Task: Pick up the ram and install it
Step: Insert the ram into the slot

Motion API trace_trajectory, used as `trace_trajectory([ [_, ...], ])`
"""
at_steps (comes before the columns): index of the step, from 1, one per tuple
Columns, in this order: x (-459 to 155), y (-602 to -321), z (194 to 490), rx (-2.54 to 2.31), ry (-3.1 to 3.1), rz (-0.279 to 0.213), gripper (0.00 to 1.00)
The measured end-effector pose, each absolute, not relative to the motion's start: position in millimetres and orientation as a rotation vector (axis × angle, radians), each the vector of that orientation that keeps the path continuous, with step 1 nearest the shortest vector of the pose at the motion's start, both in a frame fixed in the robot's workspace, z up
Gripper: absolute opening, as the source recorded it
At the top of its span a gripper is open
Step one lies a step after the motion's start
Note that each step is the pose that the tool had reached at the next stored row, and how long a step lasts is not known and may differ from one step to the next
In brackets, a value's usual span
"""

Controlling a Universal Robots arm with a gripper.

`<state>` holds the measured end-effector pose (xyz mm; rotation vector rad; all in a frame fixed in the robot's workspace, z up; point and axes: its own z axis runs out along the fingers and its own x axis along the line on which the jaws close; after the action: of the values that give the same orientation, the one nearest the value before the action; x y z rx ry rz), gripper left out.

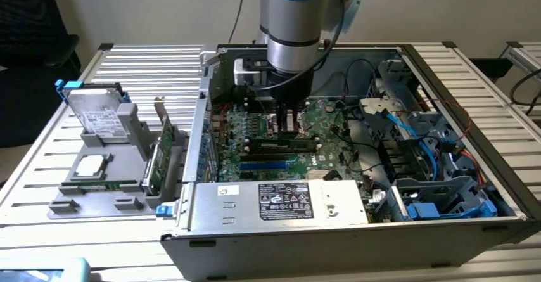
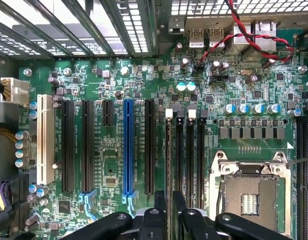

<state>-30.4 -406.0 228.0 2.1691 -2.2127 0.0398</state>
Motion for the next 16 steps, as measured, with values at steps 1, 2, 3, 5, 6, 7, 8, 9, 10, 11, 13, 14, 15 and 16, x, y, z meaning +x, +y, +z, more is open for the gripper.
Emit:
trace_trajectory([
  [1,-30,-406,228,2.169,-2.213,0.040,0.19],
  [2,-30,-406,228,2.169,-2.213,0.039,0.12],
  [3,-30,-406,228,2.170,-2.214,0.038,0.12],
  [5,-31,-406,228,2.170,-2.217,0.034,0.12],
  [6,-31,-406,229,2.171,-2.219,0.031,0.12],
  [7,-31,-406,231,2.172,-2.221,0.028,0.12],
  [8,-31,-406,233,2.172,-2.222,0.026,0.12],
  [9,-31,-406,235,2.173,-2.225,0.022,0.12],
  [10,-31,-406,237,2.174,-2.226,0.019,0.12],
  [11,-31,-407,238,2.176,-2.229,0.014,0.12],
  [13,-31,-407,239,2.183,-2.236,0.012,0.12],
  [14,-31,-407,240,2.186,-2.239,0.016,0.12],
  [15,-32,-407,240,2.190,-2.243,0.021,0.12],
  [16,-33,-407,242,2.193,-2.246,0.026,0.12],
])
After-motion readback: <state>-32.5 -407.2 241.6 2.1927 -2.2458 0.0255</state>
